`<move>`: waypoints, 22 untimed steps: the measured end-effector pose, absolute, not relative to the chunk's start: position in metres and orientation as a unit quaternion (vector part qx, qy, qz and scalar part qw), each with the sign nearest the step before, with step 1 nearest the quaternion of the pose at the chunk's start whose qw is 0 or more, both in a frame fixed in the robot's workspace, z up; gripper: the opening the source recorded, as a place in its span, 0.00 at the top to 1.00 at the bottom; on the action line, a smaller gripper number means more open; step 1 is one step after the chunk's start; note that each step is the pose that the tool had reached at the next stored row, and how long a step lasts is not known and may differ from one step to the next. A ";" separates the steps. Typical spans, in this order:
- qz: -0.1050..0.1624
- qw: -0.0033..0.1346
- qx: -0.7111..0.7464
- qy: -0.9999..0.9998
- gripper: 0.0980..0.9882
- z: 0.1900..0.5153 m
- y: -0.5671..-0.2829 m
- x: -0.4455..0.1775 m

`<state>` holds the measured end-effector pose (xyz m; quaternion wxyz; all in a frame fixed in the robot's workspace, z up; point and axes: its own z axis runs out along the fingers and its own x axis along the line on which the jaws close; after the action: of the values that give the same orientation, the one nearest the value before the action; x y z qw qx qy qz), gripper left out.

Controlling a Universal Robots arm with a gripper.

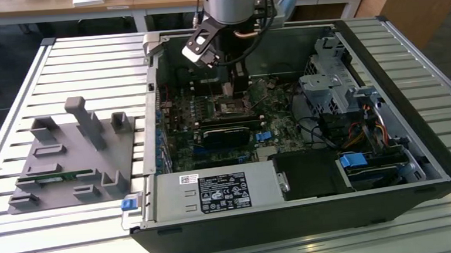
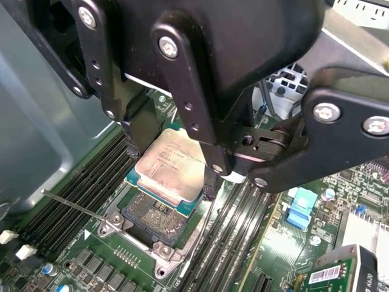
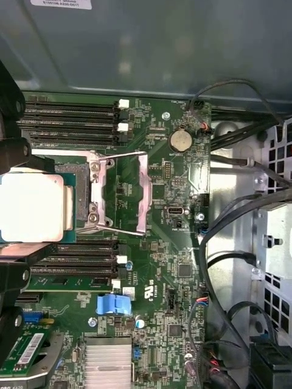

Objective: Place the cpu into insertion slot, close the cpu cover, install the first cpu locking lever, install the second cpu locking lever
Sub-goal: 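Place the cpu into insertion slot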

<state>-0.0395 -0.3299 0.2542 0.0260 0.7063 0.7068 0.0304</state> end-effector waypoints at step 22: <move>0.029 0.027 0.702 0.711 0.51 0.236 -0.326 -0.043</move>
<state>-0.0429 -0.3257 0.2359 0.0274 0.7021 0.7110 0.0291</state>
